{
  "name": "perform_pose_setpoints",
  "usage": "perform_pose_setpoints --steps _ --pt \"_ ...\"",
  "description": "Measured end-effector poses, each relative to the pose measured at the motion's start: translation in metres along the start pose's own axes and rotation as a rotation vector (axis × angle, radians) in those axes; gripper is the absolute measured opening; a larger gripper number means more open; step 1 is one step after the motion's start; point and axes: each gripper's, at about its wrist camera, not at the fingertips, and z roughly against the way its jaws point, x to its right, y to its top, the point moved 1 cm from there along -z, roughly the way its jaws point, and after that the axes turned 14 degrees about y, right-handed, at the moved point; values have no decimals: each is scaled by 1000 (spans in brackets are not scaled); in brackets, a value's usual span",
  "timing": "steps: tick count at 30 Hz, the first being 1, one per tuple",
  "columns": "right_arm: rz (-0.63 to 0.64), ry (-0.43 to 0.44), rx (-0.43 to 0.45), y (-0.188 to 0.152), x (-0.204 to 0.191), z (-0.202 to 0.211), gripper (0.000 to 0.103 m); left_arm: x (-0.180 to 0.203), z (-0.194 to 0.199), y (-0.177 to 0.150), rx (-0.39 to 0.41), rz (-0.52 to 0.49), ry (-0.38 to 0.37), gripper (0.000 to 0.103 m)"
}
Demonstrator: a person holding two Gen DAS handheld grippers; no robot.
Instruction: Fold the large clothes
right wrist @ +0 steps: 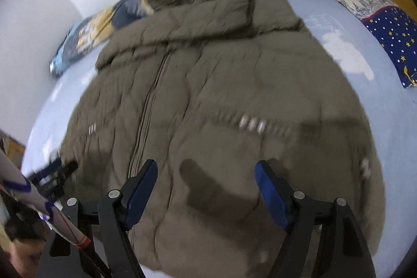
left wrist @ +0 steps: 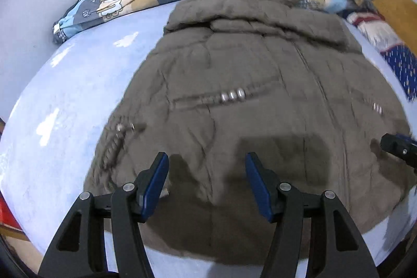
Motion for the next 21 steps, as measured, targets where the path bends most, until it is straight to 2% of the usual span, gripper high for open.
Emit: perform_pose_setpoints --steps 3,5,9,13,15,17,19,21 --pt "54 -71 -1 -22 -8 1 81 6 -17 -16 -56 -15 -25 61" --pt "72 -126 -12 -32 -7 -3 81 4 -22 -18 -56 9 -44 61" --pt "106 -181 -33 -46 -5 -21 83 5 -20 -21 -40 12 -33 61" --pt "81 -171 -29 -43 -2 -16 82 0 -5 -25 -22 45 -32 61" --pt "57 -136 12 -43 -5 -2 82 -6 5 -27 2 59 -11 61" --pt "47 -139 45 -42 -7 7 82 -13 12 -29 23 87 15 61" --pt "44 -167 77 -42 -5 17 82 -17 9 -32 1 103 33 62" --pt "34 -201 71 -43 1 19 82 -19 -2 -37 -48 104 36 64"
